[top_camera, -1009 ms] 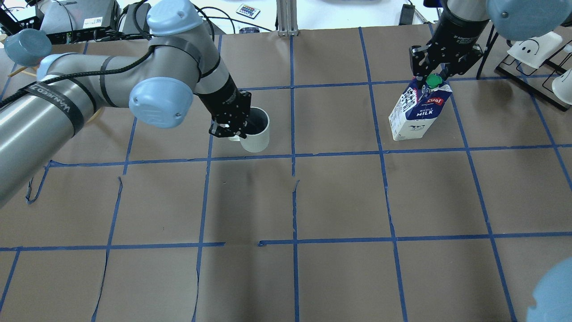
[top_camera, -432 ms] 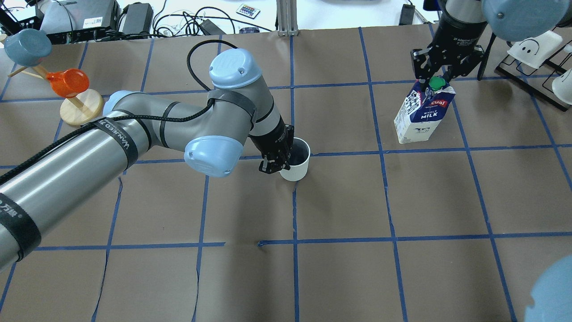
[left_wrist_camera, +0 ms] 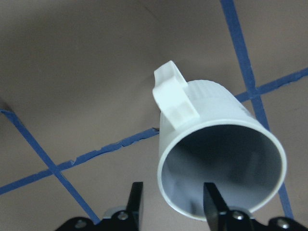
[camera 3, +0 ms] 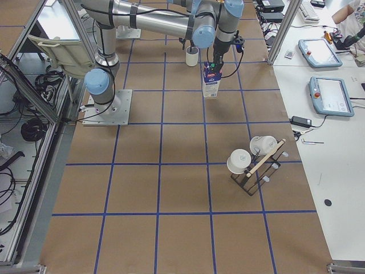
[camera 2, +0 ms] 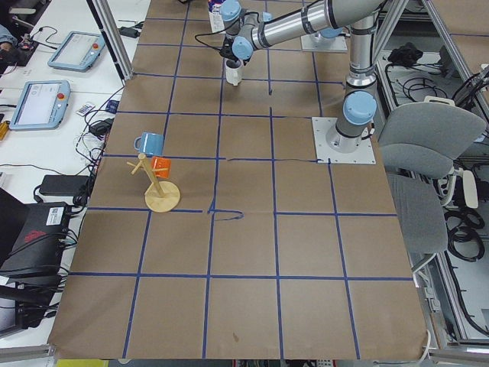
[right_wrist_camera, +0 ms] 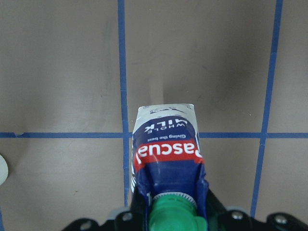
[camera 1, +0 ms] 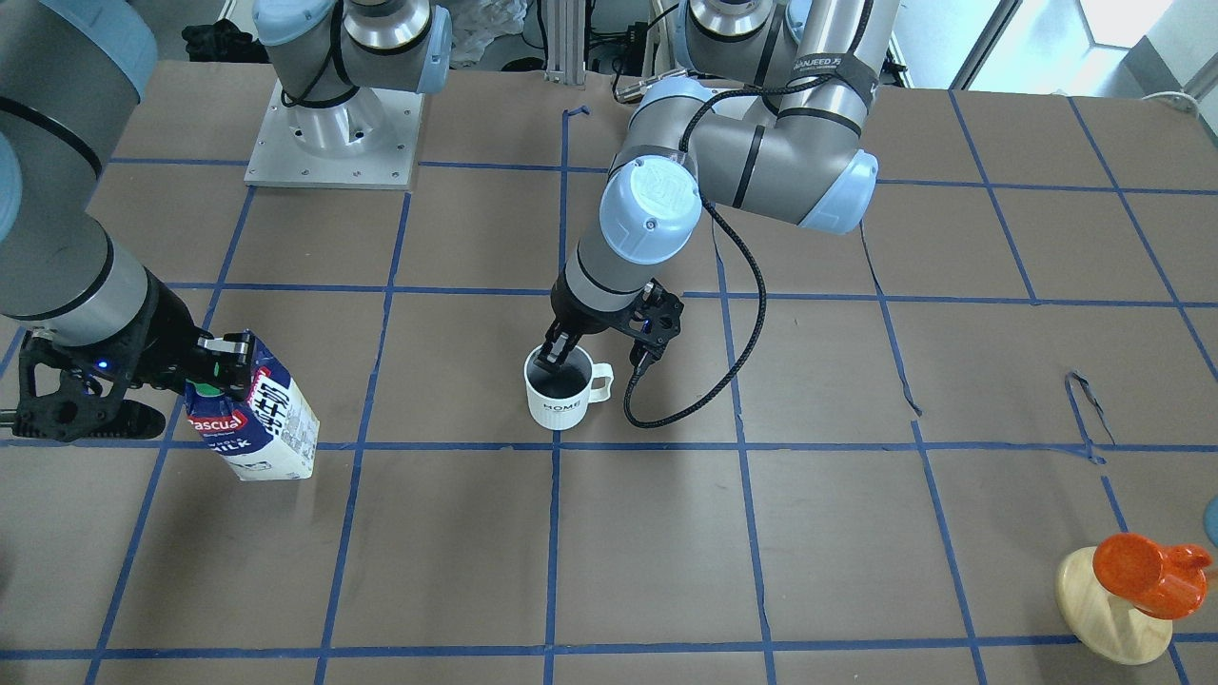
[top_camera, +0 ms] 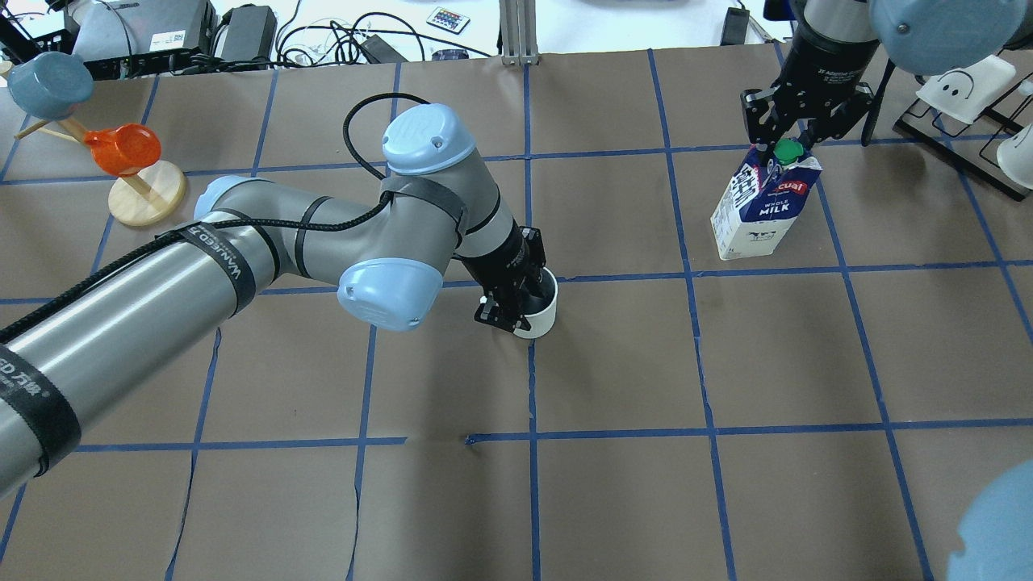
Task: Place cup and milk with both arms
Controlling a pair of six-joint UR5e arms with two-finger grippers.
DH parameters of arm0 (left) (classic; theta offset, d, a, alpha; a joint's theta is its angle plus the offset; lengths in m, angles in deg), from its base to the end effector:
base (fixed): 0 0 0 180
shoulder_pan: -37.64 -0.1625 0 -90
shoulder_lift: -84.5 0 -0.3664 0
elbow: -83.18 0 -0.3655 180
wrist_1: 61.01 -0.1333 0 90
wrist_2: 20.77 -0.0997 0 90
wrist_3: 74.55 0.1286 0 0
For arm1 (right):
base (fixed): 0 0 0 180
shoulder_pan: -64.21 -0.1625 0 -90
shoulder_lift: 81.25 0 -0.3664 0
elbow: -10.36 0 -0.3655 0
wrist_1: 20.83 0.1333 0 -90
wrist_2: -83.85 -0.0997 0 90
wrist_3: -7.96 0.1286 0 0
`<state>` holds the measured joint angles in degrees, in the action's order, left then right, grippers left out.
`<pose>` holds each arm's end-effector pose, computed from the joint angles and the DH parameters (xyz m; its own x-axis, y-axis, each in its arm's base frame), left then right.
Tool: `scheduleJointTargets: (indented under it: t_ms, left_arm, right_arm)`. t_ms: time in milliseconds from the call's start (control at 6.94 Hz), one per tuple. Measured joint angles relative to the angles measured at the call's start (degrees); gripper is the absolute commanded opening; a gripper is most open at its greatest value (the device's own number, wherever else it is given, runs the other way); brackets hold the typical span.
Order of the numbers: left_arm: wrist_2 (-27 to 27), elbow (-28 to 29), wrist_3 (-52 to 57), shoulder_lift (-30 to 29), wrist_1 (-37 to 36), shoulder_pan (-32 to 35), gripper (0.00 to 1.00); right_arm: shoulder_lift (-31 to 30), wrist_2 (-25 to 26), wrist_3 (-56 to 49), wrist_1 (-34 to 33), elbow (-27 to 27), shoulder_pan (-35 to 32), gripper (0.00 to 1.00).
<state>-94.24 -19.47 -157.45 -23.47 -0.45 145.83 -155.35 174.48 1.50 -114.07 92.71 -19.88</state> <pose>-0.3252 -0.4455 0.1995 -0.4225 -0.9062 0.0147 -0.8670 0.4088 0.2848 0.0745 -0.5608 0.3256 -0.9999 -0.0101 0.0011 -0.0100 0.9961 0.0880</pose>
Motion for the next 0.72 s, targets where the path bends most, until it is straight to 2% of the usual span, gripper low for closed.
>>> scheduleJointTargets:
  t_ms: [288, 577, 721]
  left_arm:
    - [-4.2, 4.9, 10.0, 2.4, 8.2, -3.2, 1.0]
    - [-5.6, 10.2, 30.1, 5.8, 18.4, -8.9, 1.0]
    - [-5.8, 11.6, 41.4, 8.1, 21.0, -12.1, 1.0]
  right_arm:
    - [0.0, -0.4, 3.9, -0.5, 0.0, -4.1, 0.22]
    - [0.0, -1.1, 9.7, -1.5, 0.3, -8.4, 0.22]
    - [0.1, -1.7, 12.8, -2.9, 0.9, -10.1, 0.22]
